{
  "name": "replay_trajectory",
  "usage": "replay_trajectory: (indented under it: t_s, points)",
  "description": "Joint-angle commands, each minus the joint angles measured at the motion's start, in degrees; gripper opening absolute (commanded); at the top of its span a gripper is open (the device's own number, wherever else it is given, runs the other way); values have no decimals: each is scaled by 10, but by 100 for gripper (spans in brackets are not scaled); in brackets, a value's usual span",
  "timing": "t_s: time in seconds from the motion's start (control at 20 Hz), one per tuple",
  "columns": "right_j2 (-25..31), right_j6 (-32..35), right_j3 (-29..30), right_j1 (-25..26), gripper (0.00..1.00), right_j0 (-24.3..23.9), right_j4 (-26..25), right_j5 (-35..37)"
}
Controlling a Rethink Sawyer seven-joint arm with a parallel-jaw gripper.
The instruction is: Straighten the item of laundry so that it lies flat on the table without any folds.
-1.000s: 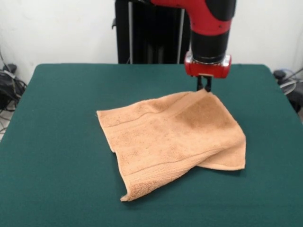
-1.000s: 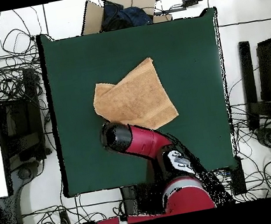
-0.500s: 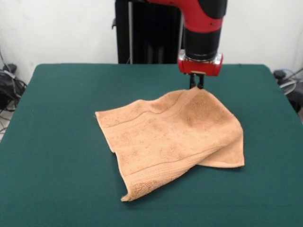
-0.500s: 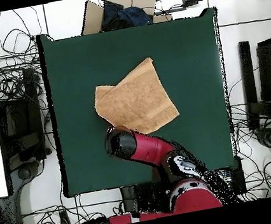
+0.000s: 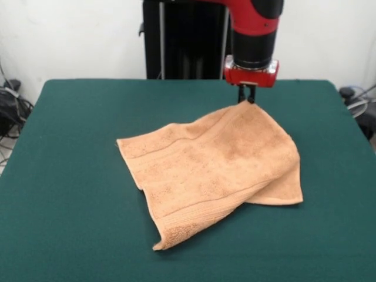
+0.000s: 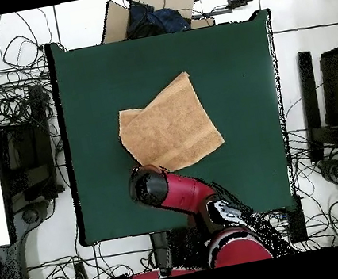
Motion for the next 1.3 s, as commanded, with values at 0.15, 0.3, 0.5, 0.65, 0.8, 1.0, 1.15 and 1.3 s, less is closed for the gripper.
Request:
replay_trajectory:
  t_s: [0.15,0.3,0.5,0.65,0.8,1.0,1.15,1.3]
  points:
    - [10,192,45,-2,0,60,38,-62]
    - [5,201,46,-3,0,78,56,-61]
    - [2,215,50,-3,0,102,81,-64]
    - [7,231,48,10,0,118,101,-81]
    - [19,234,47,18,0,115,107,-89]
    - [37,236,54,20,0,99,102,-93]
    - [35,239,53,18,100,100,94,-89]
    - [31,243,52,18,100,104,101,-78]
